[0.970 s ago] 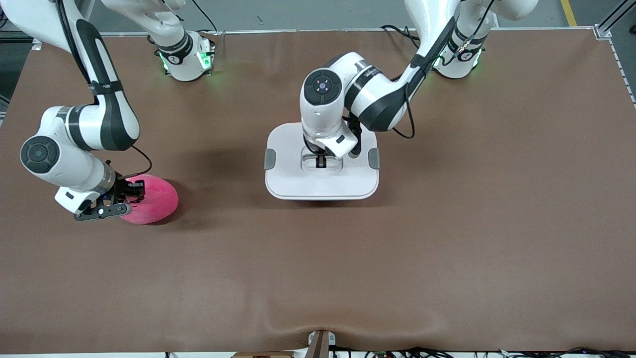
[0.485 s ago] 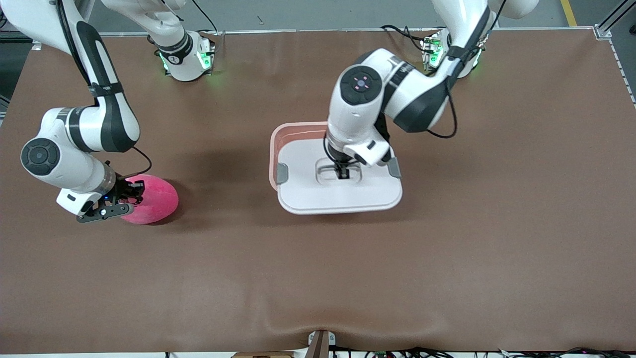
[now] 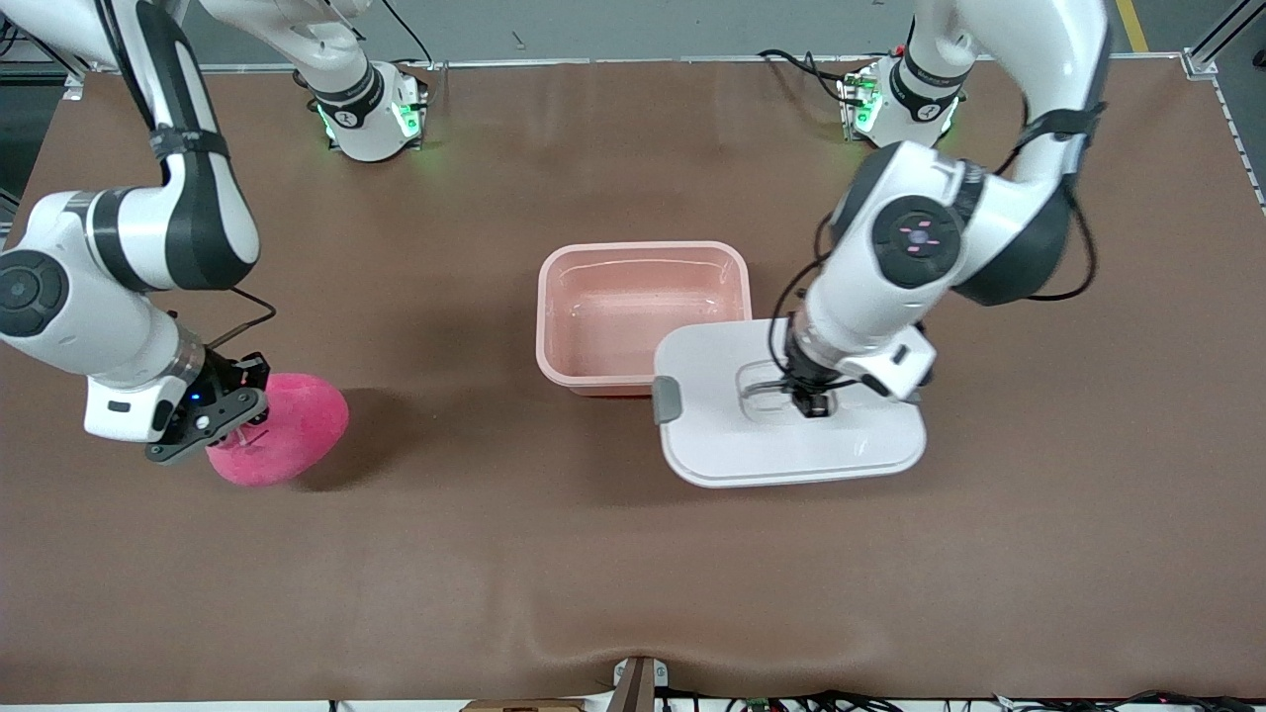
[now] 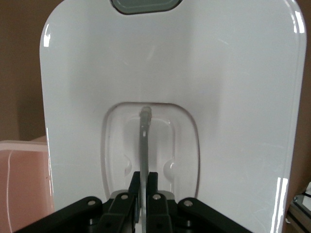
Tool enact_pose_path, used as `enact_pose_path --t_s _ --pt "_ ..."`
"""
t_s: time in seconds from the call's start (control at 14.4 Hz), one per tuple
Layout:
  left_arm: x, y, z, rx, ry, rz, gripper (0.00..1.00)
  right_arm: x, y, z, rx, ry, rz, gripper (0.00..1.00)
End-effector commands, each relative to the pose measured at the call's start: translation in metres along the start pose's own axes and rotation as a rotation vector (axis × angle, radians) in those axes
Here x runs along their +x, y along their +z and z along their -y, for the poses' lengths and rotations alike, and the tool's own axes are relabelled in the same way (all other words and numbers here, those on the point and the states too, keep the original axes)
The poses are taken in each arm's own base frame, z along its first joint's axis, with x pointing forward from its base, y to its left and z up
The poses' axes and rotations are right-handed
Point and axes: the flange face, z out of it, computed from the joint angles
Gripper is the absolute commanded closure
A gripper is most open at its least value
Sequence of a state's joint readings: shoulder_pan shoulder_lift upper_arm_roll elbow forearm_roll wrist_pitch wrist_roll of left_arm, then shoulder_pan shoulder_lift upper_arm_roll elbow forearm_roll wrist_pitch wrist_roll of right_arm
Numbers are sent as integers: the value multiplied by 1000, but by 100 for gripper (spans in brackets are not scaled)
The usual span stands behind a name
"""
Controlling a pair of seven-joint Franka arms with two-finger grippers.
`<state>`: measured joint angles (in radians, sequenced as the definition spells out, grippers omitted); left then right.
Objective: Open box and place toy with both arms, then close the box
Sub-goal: 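Lift the white lid off with the left gripper while the right gripper lifts the toy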
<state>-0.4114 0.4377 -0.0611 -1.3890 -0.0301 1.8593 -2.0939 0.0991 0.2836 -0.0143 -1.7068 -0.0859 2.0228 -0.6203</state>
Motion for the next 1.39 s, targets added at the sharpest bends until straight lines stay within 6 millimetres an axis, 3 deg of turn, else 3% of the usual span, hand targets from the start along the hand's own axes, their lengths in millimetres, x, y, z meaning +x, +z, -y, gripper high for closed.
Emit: enact_pose_path --t_s 0.0,0.21,0.28,0.49,0.69,0.9,1.11,1.32 --pt "44 -30 3 27 24 -14 100 44 -44 40 -51 -231 -45 100" --pt "103 -21 16 86 68 -38 100 84 -91 98 -82 -488 -70 100" --pt "133 -23 18 127 81 -17 100 94 -102 116 -94 -557 -72 100" --pt "188 -23 14 255 147 73 100 121 -122 191 -158 -743 -24 100" --pt "194 -11 17 318 173 74 100 141 -127 290 -257 -917 76 100" --pt "212 -4 16 329 163 65 100 145 -117 354 -311 -983 168 100" --pt "207 -4 17 315 182 62 100 146 -104 401 -309 -911 250 100" --pt "207 2 21 313 208 -3 100 148 -97 428 -340 -893 300 100"
